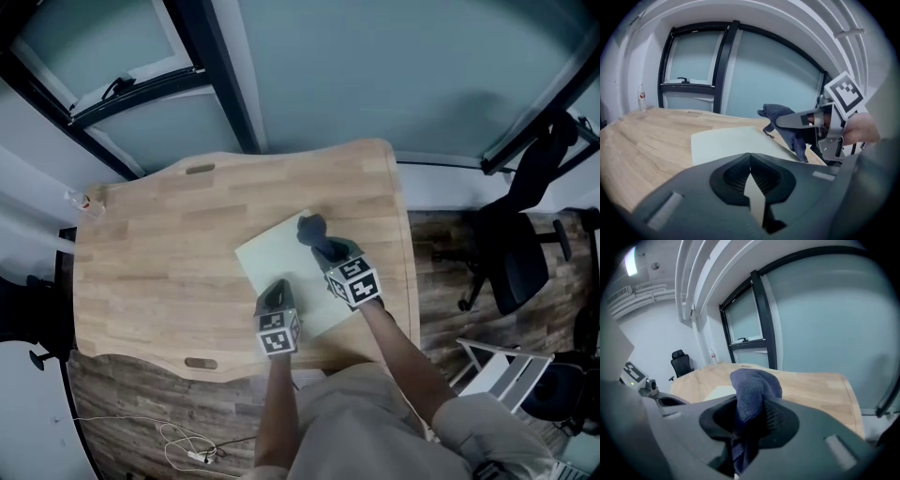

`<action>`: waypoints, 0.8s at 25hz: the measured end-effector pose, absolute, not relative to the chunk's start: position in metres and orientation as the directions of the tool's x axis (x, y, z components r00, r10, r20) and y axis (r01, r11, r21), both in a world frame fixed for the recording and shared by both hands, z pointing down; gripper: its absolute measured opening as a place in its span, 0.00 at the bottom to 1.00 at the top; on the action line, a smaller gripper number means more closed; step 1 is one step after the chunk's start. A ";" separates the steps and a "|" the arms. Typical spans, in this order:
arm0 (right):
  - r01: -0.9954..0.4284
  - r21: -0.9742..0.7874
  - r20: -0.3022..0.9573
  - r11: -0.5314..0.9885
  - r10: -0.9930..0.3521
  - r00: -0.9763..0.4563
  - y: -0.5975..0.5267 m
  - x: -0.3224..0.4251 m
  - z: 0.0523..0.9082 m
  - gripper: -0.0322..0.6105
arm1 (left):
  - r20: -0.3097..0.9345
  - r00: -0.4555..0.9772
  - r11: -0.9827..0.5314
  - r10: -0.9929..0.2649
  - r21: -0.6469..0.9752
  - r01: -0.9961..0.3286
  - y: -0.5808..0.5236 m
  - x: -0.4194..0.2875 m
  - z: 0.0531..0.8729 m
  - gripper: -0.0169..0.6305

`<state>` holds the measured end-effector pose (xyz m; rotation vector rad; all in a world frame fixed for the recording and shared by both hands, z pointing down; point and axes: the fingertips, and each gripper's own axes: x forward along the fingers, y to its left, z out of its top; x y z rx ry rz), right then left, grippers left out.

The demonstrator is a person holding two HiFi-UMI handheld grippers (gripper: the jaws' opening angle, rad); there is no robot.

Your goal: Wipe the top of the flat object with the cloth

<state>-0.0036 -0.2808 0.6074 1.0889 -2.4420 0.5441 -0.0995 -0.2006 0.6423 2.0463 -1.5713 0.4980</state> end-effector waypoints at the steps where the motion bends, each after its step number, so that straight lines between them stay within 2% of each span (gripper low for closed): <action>1: -0.768 -0.154 0.529 0.621 -0.605 -0.595 -0.292 -0.006 0.611 0.21 | 0.589 0.265 -0.200 -0.763 0.175 -0.964 -0.204 -0.101 0.651 0.04; 8: -0.718 0.016 0.626 0.696 -0.567 -0.535 -0.346 -0.030 0.637 0.21 | 0.760 0.263 -0.244 -0.594 0.141 -0.959 -0.207 -0.099 0.685 0.04; 13: -0.613 0.073 0.739 0.787 -0.455 -0.497 -0.355 -0.045 0.677 0.21 | 0.746 0.249 -0.259 -0.618 0.106 -0.960 -0.212 -0.097 0.682 0.04; 20: -0.638 0.053 0.747 0.768 -0.454 -0.485 -0.353 -0.048 0.678 0.21 | 0.739 0.202 -0.253 -0.643 0.044 -0.966 -0.210 -0.100 0.685 0.04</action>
